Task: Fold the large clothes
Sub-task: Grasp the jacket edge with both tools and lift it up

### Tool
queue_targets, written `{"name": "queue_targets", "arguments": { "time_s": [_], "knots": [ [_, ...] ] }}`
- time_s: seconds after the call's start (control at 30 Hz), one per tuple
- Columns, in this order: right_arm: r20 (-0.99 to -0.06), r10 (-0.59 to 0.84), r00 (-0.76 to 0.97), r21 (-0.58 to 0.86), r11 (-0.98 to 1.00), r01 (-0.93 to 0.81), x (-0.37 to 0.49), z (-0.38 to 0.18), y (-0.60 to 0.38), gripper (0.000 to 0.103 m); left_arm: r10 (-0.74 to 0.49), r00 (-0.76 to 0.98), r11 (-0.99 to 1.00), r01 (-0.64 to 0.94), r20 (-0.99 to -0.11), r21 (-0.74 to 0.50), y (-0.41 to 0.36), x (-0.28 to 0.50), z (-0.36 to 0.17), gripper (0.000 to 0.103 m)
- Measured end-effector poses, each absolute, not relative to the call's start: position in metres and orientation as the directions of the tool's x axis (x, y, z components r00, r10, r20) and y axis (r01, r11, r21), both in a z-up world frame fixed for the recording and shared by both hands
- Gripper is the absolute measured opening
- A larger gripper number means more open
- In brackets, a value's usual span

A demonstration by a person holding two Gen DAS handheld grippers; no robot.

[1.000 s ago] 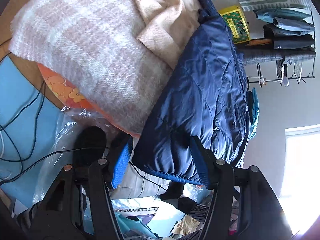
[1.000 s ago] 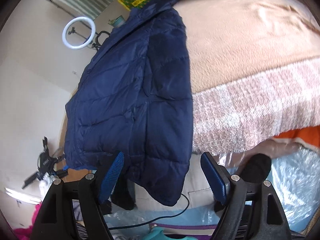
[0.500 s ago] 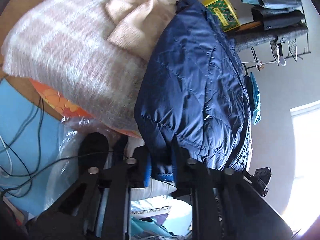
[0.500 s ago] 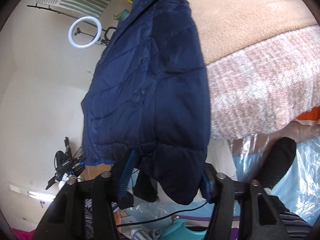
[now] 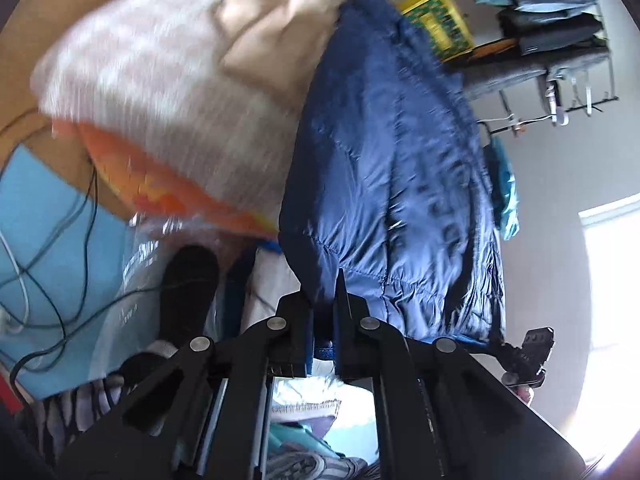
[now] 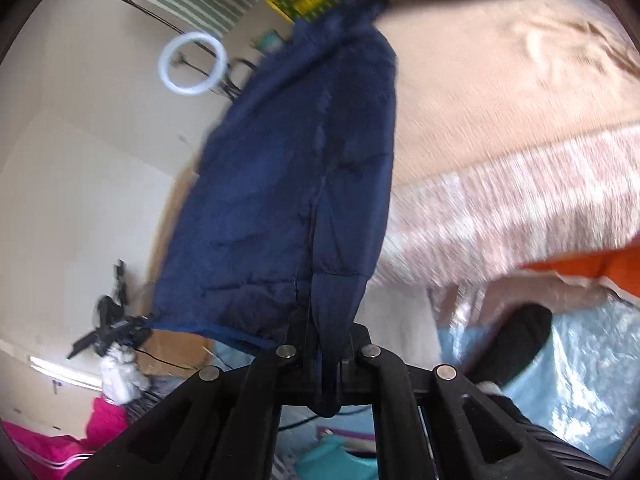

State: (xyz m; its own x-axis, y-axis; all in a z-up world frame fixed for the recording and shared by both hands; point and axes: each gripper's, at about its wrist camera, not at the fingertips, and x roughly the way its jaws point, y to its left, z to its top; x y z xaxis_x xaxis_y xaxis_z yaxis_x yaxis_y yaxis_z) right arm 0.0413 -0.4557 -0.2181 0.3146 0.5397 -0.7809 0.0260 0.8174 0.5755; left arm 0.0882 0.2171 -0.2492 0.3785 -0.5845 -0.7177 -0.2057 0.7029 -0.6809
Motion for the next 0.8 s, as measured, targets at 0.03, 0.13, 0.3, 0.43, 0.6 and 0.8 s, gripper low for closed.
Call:
{"name": "queue_targets", "arguments": {
  "time_s": [0.03, 0.13, 0.3, 0.43, 0.6, 0.8],
  "knots": [
    [-0.789, 0.53, 0.31, 0.565, 0.825, 0.027, 0.043, -0.22, -0.454, 0.001, -0.582, 0.375, 0.707, -0.205, -0.721, -0.677, 0.216, 0.088, -0.25, 0.004],
    [-0.767, 0.546, 0.337, 0.586, 0.81, 0.019, 0.044, -0.212, -0.456, 0.001, -0.593, 0.398, 0.692, -0.192, -0.7, -0.696, 0.217, 0.089, -0.238, 0.003],
    [-0.721, 0.577, 0.384, 0.62, 0.784, -0.013, 0.048, -0.192, -0.458, 0.001, -0.603, 0.459, 0.673, -0.147, -0.653, -0.725, 0.218, 0.096, -0.202, 0.003],
    [-0.702, 0.582, 0.411, 0.634, 0.773, -0.011, 0.053, -0.185, -0.458, 0.001, -0.606, 0.487, 0.674, -0.107, -0.63, -0.731, 0.209, 0.107, -0.181, 0.003],
    [-0.666, 0.591, 0.455, 0.667, 0.745, 0.008, 0.069, -0.169, -0.467, 0.001, -0.609, 0.519, 0.661, -0.088, -0.6, -0.746, 0.199, 0.14, -0.163, 0.003],
    [-0.634, 0.559, 0.534, 0.655, 0.755, -0.013, 0.099, -0.137, -0.466, 0.001, -0.594, 0.568, 0.668, -0.048, -0.57, -0.743, 0.186, 0.188, -0.132, 0.003]
  ]
}}
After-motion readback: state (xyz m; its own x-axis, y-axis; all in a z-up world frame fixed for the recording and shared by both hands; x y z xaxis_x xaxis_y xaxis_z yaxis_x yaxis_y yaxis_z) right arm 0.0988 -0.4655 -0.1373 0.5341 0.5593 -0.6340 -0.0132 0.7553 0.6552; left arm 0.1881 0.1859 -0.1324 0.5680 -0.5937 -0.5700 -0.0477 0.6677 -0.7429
